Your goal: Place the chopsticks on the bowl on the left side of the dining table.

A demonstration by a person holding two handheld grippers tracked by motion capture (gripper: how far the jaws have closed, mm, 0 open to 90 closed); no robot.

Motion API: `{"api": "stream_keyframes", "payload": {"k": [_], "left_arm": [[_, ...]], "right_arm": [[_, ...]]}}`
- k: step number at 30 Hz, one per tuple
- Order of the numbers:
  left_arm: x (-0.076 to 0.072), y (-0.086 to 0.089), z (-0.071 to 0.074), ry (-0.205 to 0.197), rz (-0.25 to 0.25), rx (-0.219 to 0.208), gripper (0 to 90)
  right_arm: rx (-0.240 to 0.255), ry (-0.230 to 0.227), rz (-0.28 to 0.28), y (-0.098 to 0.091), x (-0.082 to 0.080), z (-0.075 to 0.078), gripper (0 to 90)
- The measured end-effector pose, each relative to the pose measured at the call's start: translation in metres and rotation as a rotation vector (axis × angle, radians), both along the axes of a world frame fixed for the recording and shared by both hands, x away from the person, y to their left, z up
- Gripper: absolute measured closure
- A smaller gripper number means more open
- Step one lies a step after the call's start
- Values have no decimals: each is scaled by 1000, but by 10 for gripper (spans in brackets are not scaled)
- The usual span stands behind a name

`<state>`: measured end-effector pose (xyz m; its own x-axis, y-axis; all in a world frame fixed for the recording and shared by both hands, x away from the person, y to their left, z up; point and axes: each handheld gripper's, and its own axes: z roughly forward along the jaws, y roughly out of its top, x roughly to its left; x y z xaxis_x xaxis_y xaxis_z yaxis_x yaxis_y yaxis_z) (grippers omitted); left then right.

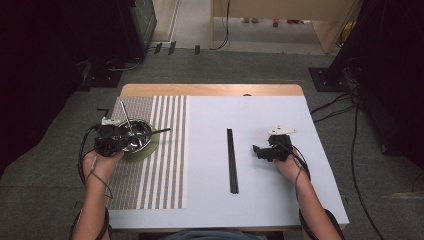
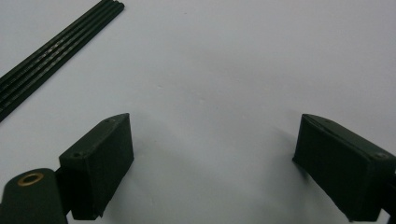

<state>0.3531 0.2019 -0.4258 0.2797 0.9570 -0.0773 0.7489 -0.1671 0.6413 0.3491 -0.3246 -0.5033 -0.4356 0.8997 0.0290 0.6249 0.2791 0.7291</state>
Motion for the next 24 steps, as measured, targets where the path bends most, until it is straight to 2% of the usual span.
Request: {"api": "stream_keyframes", "payload": {"k": [22, 24], "left_arm": [[2, 5, -3, 0, 14, -11, 850], [2, 5, -3, -5, 15, -18, 818]], "right_arm": [[0, 0, 0, 0, 0, 0, 112], [0, 0, 0, 0, 0, 0, 112]]}}
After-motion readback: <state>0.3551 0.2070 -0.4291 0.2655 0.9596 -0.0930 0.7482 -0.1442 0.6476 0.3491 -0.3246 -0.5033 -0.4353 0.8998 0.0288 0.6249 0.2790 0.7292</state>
